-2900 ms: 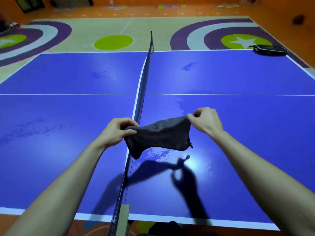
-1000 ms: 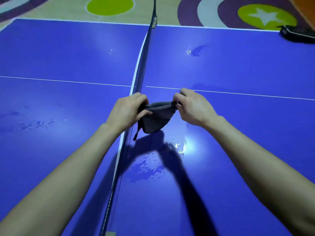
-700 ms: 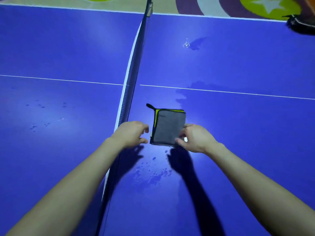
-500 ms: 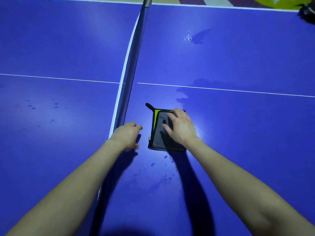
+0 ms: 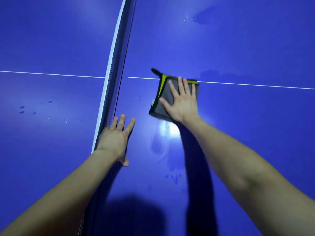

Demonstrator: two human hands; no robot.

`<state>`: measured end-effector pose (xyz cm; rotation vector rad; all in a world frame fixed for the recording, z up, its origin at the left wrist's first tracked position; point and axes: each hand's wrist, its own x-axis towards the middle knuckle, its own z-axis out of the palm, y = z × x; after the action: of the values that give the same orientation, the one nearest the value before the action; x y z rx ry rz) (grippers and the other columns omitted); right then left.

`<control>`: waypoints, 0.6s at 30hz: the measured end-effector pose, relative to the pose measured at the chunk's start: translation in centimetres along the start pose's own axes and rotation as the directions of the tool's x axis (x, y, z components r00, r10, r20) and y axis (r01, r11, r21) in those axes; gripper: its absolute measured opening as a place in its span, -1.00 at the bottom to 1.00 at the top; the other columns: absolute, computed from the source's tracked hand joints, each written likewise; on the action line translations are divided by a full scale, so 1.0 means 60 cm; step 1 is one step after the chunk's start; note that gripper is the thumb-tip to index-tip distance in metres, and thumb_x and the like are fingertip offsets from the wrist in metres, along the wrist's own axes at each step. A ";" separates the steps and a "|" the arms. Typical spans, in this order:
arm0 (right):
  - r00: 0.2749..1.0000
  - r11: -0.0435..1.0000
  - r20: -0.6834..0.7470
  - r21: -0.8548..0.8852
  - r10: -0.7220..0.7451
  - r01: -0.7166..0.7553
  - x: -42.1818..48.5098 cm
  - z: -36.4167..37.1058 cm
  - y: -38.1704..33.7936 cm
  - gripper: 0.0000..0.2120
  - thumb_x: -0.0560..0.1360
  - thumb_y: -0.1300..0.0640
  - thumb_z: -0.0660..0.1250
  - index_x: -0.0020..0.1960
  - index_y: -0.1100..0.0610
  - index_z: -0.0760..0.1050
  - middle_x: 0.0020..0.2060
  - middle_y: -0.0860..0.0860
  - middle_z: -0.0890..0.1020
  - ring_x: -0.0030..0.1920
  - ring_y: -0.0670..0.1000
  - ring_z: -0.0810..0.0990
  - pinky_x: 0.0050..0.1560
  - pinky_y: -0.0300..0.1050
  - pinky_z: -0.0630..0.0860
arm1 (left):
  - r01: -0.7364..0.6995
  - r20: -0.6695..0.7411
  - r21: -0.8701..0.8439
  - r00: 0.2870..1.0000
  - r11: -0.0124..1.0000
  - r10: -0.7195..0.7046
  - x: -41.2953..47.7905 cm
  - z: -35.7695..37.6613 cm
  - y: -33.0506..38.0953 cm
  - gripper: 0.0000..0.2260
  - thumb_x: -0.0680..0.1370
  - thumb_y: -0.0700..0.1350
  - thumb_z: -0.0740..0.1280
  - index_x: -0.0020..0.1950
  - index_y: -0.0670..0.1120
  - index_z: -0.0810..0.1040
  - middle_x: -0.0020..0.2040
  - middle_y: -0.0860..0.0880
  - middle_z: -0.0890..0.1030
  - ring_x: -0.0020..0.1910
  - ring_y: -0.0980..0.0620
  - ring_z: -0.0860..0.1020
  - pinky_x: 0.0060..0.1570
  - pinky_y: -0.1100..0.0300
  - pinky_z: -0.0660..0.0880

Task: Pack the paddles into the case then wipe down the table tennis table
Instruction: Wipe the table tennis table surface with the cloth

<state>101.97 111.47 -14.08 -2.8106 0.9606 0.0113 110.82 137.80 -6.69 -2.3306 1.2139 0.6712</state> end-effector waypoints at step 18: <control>0.986 0.991 -0.101 0.022 -0.132 0.135 0.008 0.003 -0.033 -0.37 0.73 -0.22 0.03 0.77 -0.10 0.10 0.76 0.02 0.14 0.76 0.10 0.04 0.72 0.29 -0.03 | -0.037 -0.043 -0.036 0.998 0.999 0.035 -0.014 -0.015 -0.007 0.60 0.03 0.39 0.70 0.72 0.11 -0.36 0.75 -0.13 -0.23 0.75 -0.16 -0.06 0.55 -0.05 0.30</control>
<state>103.53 112.74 -13.95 -2.8662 0.7833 -0.1600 110.95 138.04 -5.40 -2.3695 1.2752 0.6646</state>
